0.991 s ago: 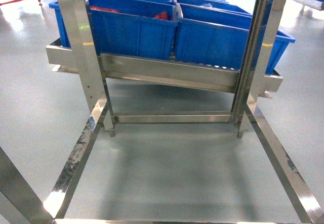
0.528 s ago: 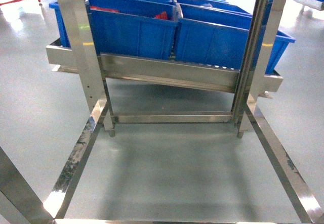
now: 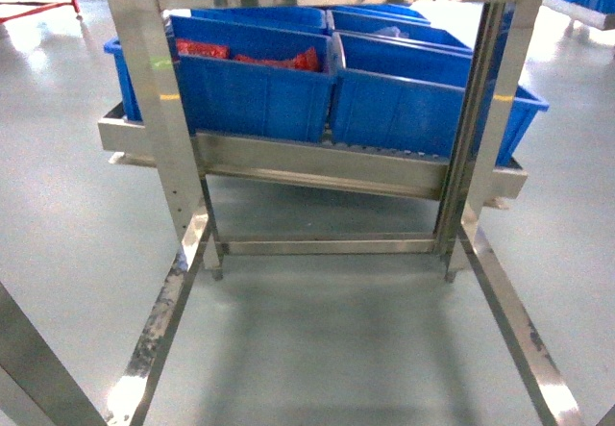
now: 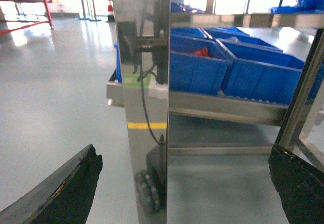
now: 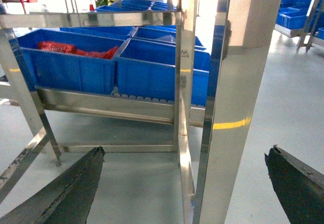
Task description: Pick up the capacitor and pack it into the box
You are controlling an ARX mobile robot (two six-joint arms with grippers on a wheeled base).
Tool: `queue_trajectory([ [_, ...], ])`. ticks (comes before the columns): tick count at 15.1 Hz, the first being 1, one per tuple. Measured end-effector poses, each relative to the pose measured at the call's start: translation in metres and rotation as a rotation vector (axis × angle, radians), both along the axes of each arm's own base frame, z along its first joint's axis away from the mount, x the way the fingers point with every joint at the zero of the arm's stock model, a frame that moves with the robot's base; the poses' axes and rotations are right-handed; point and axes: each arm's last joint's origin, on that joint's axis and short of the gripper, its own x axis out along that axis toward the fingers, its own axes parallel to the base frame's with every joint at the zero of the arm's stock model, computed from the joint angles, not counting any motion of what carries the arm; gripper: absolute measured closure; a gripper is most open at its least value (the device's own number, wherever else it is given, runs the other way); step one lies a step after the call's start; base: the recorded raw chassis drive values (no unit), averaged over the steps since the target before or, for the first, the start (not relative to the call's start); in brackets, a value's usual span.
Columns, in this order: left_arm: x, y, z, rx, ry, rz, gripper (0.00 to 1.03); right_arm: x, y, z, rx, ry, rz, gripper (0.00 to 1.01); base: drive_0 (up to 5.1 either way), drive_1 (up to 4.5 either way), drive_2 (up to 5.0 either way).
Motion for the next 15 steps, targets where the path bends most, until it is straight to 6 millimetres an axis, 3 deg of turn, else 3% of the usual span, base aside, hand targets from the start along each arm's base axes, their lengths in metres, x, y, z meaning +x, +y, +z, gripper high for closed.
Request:
queue_trajectory([
  [15, 0.0000, 0.0000, 0.0001, 0.000, -0.001, -0.001, 0.05, 0.0000, 0.0000, 0.0000, 0.002, 0.000, -0.001, 0.03, 0.0, 0.00, 0.0],
])
